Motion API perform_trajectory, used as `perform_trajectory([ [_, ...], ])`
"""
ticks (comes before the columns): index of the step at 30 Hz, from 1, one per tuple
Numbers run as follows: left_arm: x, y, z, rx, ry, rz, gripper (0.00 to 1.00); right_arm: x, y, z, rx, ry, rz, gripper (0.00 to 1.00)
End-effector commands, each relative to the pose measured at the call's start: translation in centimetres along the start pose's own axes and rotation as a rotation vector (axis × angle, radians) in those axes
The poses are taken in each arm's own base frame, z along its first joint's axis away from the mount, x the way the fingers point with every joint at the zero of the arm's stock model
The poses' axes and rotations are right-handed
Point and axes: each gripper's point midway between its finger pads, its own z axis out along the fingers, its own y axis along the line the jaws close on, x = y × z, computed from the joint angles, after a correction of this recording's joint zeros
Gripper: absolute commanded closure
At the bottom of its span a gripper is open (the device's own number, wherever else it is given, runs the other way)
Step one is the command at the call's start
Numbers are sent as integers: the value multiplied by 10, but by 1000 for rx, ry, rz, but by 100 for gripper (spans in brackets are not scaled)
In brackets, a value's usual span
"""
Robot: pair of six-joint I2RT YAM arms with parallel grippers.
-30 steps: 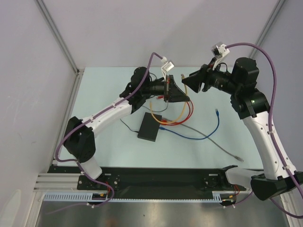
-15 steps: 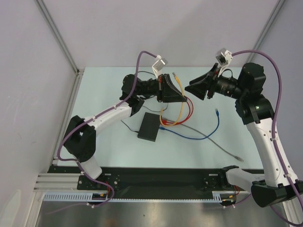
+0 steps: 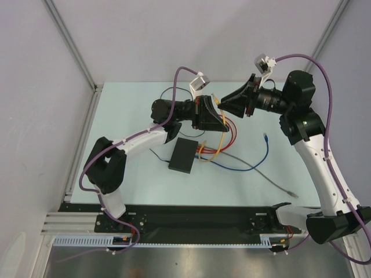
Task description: Insert the plug into the switch port
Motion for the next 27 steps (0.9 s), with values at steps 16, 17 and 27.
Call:
perform_trajectory([
  [16,-14,-25,6,104,-39,95,100,-6,33,-1,-147,-12,81,69],
  [17,-15,-26,6,106,-41,98,100,-5,34,-1,-149,-9,88,69],
  [27,-15,-30,5,110,-46,102,100,13,28,-4,-128,12,105,84],
])
